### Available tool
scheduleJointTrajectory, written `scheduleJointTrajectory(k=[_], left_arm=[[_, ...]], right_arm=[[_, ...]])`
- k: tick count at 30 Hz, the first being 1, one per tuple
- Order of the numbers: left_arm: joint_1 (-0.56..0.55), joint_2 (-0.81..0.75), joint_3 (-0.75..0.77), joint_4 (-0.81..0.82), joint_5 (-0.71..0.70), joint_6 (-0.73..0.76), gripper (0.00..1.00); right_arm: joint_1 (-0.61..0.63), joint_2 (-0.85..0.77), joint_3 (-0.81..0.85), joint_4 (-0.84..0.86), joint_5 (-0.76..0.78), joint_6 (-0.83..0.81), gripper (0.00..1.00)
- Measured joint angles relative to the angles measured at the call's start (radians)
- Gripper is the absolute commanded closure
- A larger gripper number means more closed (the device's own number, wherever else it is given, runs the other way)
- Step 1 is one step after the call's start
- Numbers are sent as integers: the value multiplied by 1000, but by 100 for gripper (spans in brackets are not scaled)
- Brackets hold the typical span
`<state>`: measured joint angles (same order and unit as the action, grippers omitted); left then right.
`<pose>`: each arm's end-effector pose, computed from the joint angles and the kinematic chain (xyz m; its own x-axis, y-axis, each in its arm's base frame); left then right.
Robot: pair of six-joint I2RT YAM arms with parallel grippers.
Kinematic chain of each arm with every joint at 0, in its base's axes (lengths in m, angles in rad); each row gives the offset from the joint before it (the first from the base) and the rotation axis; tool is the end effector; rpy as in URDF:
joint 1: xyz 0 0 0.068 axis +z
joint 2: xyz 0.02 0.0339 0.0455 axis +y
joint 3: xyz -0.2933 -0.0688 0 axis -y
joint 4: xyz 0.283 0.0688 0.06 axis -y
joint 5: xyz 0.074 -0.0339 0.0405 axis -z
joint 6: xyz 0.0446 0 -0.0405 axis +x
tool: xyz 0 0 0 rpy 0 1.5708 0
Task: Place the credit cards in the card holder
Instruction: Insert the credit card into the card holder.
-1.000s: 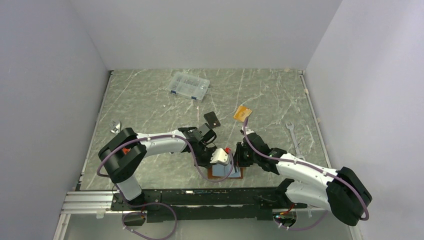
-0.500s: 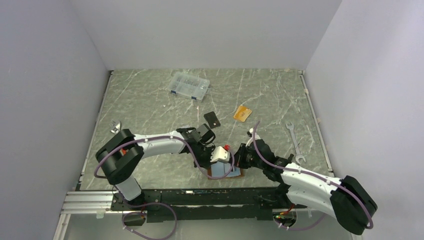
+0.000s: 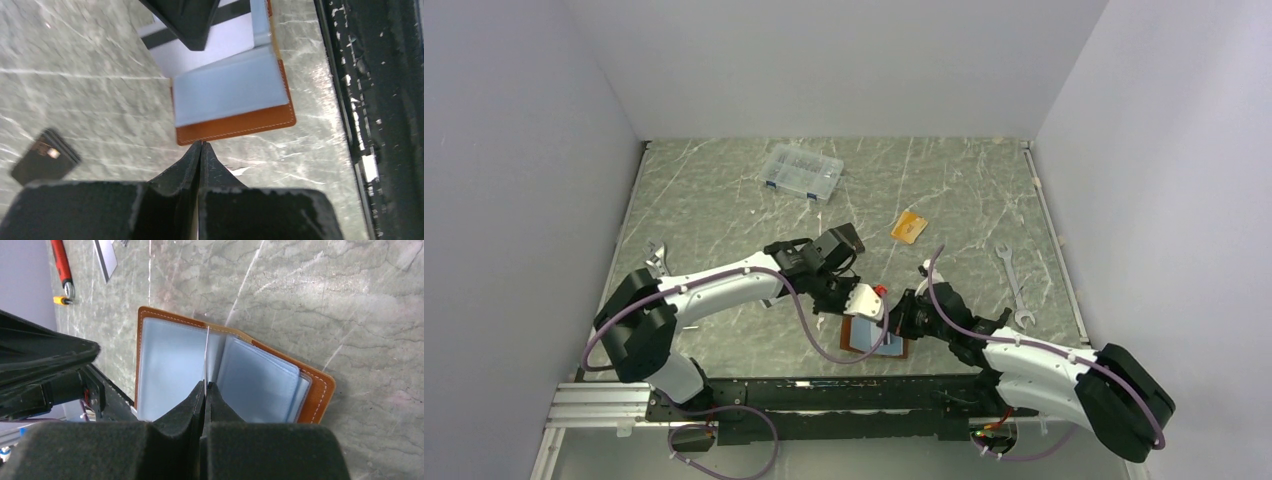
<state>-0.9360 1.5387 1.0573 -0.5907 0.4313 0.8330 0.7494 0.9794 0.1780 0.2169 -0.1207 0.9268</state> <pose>0.1890 -0.2880 0.2282 0.2787 0.7551 -0.5934 0.9571 -0.2692 0.1069 0.1392 0.1368 0.1302 -0.8421 0.3008 -0.4476 -0.1271 0.6959 0.7068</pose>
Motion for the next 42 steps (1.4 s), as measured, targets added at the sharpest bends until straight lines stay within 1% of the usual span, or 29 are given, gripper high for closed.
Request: scheduleJointTrajectory(k=[5,8,13,16,20,27,31,35,42], left_arm=[[-34,36,79,-46,-19,137,94],[-49,49,84,-92,-22,224,93],[-62,49,-2,-109,-39,388,91],[-63,50,-63,-111,-46,454,92],[-67,50,-83,-87,-47,512,92],[-81,50,-98,-27,-66,522,96],[-87,40,-105,-11,-86,521,96],[-98,-3,-146,21,-108,526,94],[-152,-11,-208,103,-127,542,93]], right_arm=[[13,23,-3,6,8,1,100],[18,43,-3,20,8,2,100],[26,79,-3,49,8,2,100],[31,84,-3,59,8,1,100],[31,84,-3,60,8,-4,100],[33,107,13,58,5,-34,100],[33,136,48,34,-2,-69,100],[35,156,78,5,-8,-101,100],[35,163,111,-41,-12,-151,100]])
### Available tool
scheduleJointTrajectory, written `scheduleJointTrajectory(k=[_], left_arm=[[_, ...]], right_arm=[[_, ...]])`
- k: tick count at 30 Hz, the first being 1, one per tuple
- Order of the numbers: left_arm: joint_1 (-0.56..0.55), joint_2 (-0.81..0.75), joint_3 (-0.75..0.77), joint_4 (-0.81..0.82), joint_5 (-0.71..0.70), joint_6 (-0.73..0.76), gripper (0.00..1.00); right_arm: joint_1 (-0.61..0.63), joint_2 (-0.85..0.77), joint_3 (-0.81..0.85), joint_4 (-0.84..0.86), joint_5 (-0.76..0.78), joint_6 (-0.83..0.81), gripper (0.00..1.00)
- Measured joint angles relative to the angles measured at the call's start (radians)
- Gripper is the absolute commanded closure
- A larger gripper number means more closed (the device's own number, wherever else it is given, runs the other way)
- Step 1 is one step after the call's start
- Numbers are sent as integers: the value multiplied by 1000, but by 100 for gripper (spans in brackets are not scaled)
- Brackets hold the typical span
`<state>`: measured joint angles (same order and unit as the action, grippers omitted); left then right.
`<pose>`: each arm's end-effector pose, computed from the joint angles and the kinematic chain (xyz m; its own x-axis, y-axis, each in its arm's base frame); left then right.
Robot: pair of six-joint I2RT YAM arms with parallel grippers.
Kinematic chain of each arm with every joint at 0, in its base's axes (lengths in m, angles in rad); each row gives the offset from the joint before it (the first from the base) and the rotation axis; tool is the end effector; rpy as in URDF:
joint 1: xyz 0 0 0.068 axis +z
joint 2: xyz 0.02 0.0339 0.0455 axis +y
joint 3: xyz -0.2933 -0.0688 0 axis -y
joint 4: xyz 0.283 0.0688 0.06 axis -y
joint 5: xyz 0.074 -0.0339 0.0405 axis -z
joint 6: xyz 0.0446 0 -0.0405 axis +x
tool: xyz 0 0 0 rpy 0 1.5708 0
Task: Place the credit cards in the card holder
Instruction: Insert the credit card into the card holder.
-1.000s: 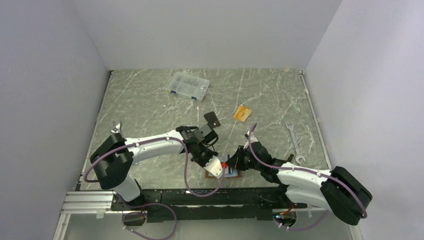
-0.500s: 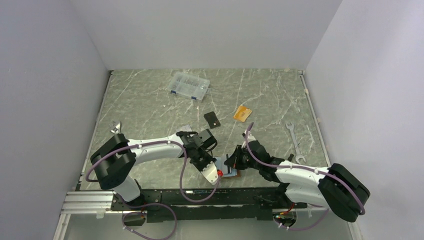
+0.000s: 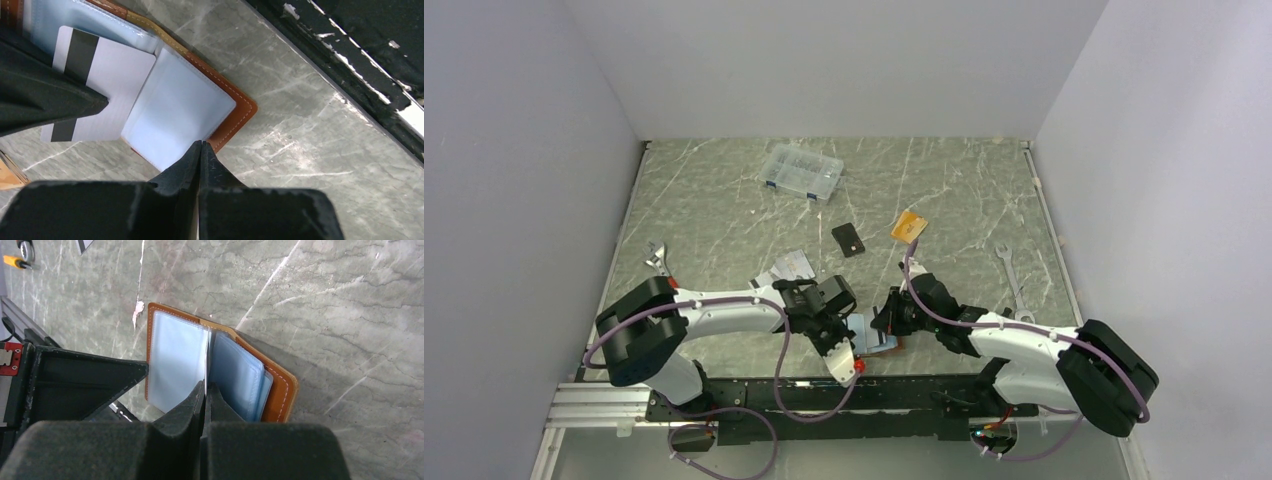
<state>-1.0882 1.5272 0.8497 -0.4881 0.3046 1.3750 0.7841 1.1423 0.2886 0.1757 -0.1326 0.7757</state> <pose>0.1326 -0.2819 0.1688 0.7997 0.4899 -0.3470 0.5934 -0.7328 0.3330 0.1526 0.1605 0.1323 -0.8583 0.1243 -0.4980 -0.2408 0.7593 0.6046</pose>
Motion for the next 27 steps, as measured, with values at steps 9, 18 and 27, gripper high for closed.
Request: scheduleJointTrajectory(k=[9,18,27], left_arm=[[-29,33,-32,104,-34,17,93],[-48,74,-8,152,-74,-11,95],[-84,67,-45,246,-127,-150,97]], right_arm=[[0,2,9,-14,-2,-17,100],[-2,-70,9,-71,19,-7,100],[-2,-204,-60,-79,92,92,100]])
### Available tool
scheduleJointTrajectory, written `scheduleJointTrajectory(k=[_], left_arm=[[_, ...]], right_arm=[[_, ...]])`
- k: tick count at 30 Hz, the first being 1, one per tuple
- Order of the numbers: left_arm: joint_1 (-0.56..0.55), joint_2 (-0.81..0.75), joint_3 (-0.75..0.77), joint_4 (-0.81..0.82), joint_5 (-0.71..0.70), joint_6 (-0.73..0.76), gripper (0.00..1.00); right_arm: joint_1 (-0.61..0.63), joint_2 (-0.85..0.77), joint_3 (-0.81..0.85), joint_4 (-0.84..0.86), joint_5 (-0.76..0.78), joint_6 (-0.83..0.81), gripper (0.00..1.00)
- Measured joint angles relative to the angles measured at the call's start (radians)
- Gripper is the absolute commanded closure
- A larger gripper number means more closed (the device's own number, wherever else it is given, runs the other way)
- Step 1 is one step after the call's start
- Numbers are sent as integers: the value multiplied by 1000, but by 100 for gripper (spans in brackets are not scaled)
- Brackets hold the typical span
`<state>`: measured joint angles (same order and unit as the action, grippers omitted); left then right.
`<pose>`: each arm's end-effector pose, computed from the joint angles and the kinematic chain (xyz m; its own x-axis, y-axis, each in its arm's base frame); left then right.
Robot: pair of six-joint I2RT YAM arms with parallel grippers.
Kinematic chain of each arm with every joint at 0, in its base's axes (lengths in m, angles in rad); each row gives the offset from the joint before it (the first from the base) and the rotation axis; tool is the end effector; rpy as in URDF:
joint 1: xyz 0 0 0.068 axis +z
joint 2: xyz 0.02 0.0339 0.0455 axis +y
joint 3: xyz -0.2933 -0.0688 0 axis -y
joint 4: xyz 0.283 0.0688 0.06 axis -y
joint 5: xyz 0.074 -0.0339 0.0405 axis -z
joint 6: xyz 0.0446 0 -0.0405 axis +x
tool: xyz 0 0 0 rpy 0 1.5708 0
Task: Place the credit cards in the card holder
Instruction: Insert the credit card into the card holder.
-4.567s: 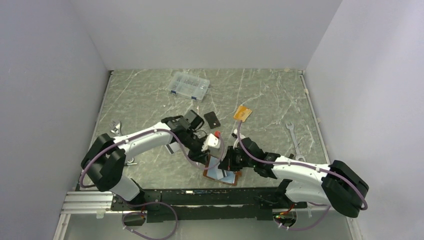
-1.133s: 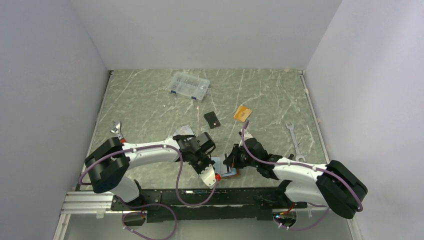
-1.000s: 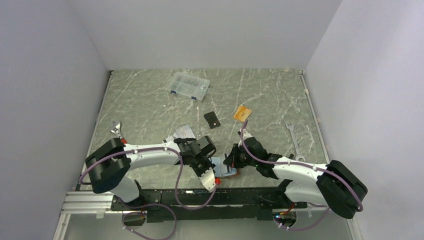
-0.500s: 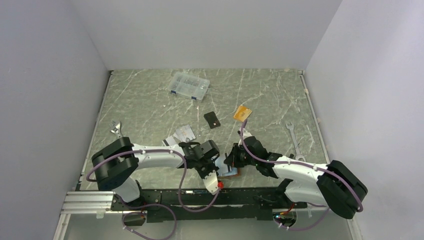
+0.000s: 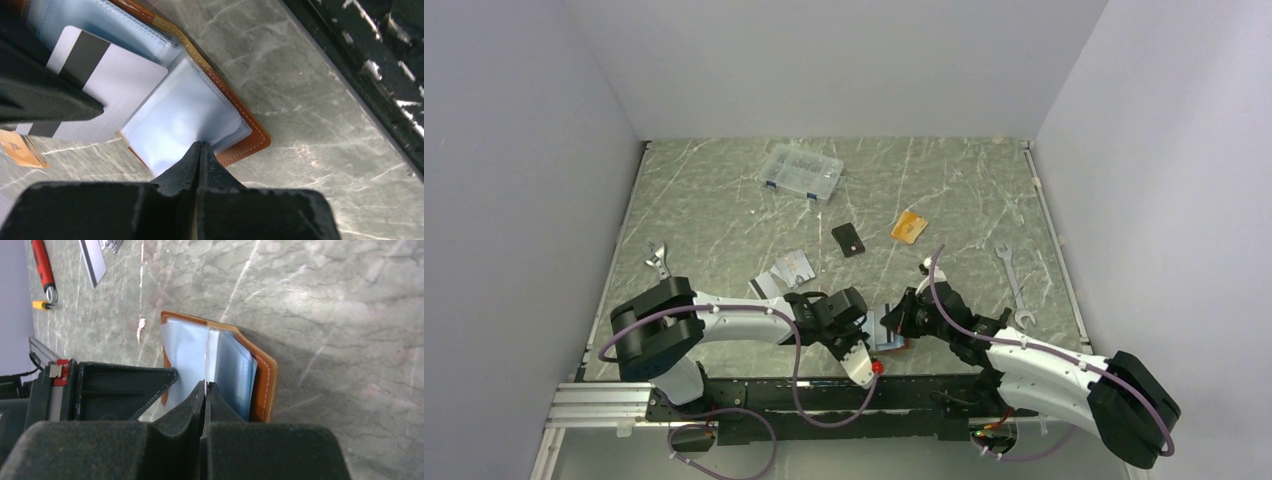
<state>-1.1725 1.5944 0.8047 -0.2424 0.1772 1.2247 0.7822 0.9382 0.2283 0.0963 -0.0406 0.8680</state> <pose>0.1205 -0.3065 0.1468 0.7735 0.5491 -0.3164 0.6329 -0.6430 0.4313 0.1387 0.1403 0.1428 -0.8194 0.2606 -0.5106 -0.1587 0.7527 0.6390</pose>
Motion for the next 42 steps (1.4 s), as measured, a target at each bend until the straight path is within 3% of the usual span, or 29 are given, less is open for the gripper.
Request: scheduleJointTrajectory(k=[18,42], left_arm=[[-55,12,18,20,-75,-307,99],[-63,13,19,28,-97,-356,100]], right_arm=[[141,-42,-58,4,244,177,100],[155,-22,-84,45,187,190,100]])
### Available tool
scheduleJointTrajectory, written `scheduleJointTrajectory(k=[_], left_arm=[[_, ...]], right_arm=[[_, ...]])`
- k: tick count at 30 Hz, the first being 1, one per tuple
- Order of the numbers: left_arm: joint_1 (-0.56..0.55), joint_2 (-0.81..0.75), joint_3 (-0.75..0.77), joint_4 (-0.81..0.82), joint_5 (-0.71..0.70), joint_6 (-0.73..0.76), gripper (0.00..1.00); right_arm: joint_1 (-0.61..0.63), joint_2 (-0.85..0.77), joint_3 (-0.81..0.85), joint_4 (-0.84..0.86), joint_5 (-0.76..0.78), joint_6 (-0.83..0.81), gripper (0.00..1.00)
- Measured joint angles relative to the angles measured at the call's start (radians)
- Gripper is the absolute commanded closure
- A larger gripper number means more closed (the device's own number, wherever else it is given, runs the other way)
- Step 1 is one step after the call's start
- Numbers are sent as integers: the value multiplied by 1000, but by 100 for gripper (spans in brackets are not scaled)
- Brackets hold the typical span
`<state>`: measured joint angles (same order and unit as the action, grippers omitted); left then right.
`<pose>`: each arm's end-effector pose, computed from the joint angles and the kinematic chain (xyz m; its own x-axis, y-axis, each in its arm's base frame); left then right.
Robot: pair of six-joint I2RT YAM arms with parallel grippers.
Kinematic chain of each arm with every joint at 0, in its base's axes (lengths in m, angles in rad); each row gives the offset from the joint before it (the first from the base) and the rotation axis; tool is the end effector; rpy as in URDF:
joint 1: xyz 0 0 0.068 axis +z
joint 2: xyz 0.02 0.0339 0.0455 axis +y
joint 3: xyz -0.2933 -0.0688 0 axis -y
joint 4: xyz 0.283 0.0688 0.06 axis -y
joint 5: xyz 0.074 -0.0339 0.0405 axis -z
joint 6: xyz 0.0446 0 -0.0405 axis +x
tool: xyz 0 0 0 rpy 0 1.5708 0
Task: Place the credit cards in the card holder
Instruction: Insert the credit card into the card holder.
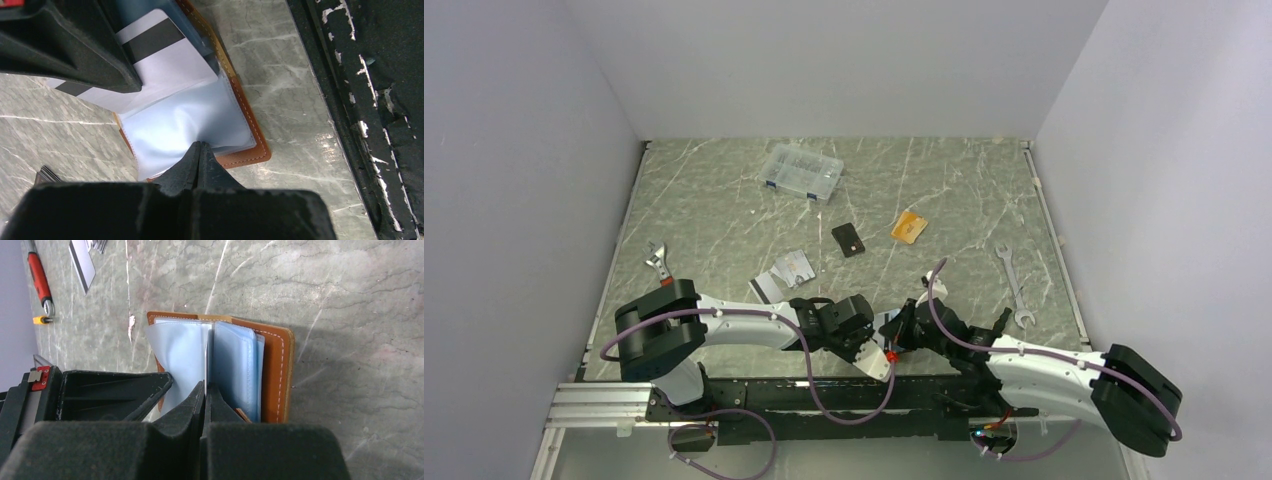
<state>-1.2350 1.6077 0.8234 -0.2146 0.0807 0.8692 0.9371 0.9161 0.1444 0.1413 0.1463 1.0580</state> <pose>0.1079 -0.3200 0.1496 0.5509 0.7318 -0.4011 0.8283 -0.4210 0.3696 0.1127 0.1424 0.1222 -0.8052 0.3601 -0.4712 -0.0528 0.7479 0.6617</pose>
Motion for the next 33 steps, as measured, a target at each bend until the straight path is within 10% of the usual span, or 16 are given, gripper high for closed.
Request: scheduleJointTrajectory(k=[9,18,33], left_arm=[[0,-1,0,-5,0,0,100],[-2,-2,0,0,3,0,100],[-3,-1,0,0,4,-2,100]], right_arm=[[-24,108,30,59,-37,-15,99],[-33,80,90,-84,-53,-19,49],[-34,-107,108,-377,-2,-35,71]])
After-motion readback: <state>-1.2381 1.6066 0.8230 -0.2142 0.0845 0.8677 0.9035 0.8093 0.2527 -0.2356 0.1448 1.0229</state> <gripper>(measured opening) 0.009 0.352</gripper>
